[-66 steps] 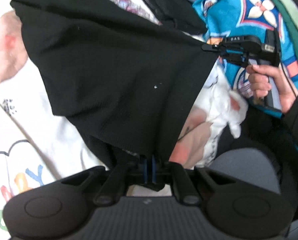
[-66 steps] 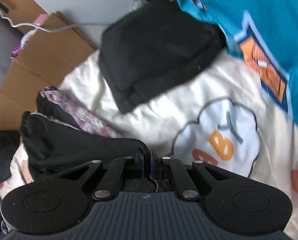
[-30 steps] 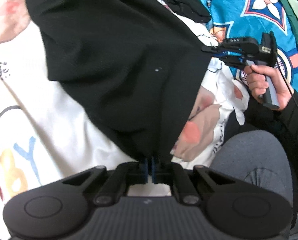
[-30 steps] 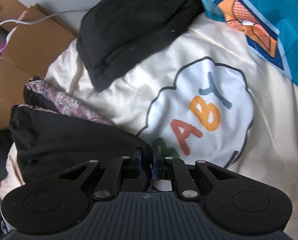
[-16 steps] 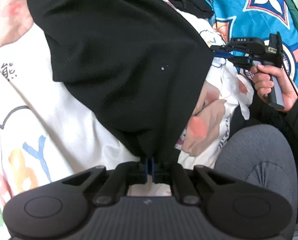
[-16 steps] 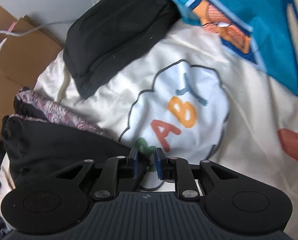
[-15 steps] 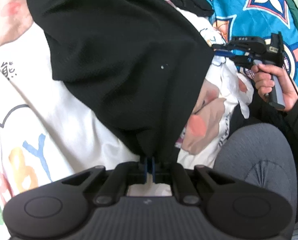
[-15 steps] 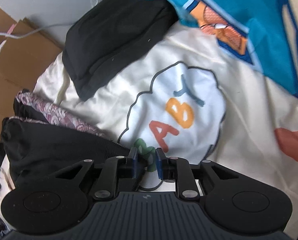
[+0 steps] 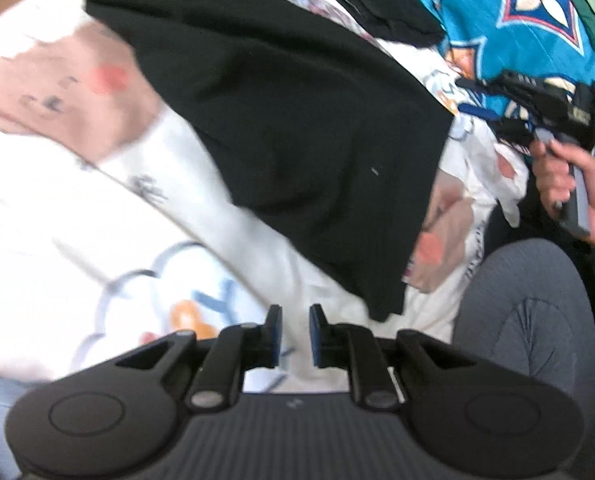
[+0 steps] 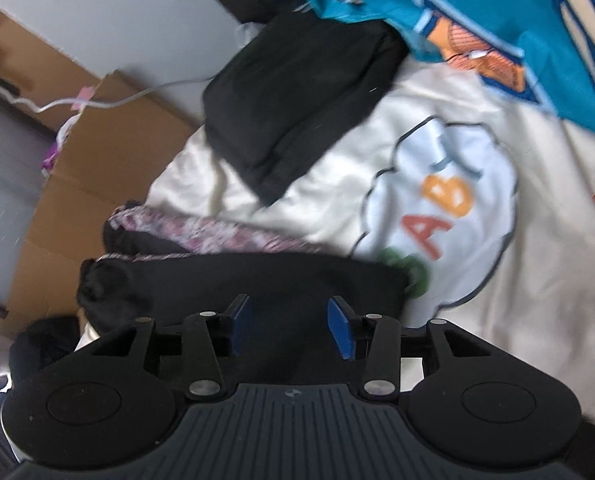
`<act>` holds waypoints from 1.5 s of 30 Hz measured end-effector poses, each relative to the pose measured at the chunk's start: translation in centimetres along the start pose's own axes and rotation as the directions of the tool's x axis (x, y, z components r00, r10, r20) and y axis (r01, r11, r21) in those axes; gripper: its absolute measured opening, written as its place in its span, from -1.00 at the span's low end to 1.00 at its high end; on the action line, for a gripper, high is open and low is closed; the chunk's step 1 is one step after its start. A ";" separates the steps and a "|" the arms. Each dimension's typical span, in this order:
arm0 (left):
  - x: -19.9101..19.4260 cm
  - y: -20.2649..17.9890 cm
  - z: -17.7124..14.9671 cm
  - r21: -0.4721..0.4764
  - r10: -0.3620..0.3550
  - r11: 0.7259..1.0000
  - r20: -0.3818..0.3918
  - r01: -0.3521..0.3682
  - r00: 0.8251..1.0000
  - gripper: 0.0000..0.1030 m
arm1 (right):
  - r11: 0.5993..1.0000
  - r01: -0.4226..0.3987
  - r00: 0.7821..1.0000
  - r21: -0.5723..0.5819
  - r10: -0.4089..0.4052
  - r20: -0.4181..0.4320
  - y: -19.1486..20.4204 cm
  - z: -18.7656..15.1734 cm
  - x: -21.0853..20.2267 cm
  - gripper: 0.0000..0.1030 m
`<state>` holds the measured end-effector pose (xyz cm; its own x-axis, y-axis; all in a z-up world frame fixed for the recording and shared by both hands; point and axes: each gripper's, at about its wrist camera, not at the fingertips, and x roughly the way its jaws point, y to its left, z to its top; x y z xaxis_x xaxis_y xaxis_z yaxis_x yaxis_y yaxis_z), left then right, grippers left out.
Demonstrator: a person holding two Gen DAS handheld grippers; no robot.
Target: Fold clothes
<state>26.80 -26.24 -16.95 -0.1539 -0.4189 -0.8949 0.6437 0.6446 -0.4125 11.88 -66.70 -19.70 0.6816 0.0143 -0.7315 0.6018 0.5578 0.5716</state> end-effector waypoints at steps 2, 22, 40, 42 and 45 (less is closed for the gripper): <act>-1.4 0.8 0.8 0.001 0.030 1.000 0.011 -0.030 0.999 -0.72 | 0.999 -0.032 0.999 0.001 0.032 0.009 0.6 -0.8 0.1 -0.03; -12.1 10.1 15.4 -0.211 0.256 0.953 0.182 -0.217 0.949 -0.72 | 0.997 -0.068 0.992 -0.048 0.072 0.103 4.1 -3.1 2.8 -0.03; -9.1 7.6 23.9 -0.098 0.327 0.944 0.158 -0.315 0.931 -0.72 | 0.931 -0.123 0.984 -0.343 0.160 0.082 10.6 -1.2 7.2 -0.02; -8.3 7.6 25.0 -0.094 0.342 0.939 0.163 -0.330 0.926 -0.72 | 0.924 -0.125 0.983 -0.362 0.165 0.080 11.3 -1.0 8.0 -0.02; -7.4 7.9 26.6 -0.107 0.345 0.938 0.192 -0.330 0.919 -0.72 | 0.919 -0.128 0.982 -0.372 0.171 0.086 12.2 -0.3 9.5 -0.02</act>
<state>52.99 -35.07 -9.06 0.2242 -0.2851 -0.9319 0.5739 0.8115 -0.1102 25.54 -59.49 -19.77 0.8075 0.0383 -0.5887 0.3112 0.8200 0.4803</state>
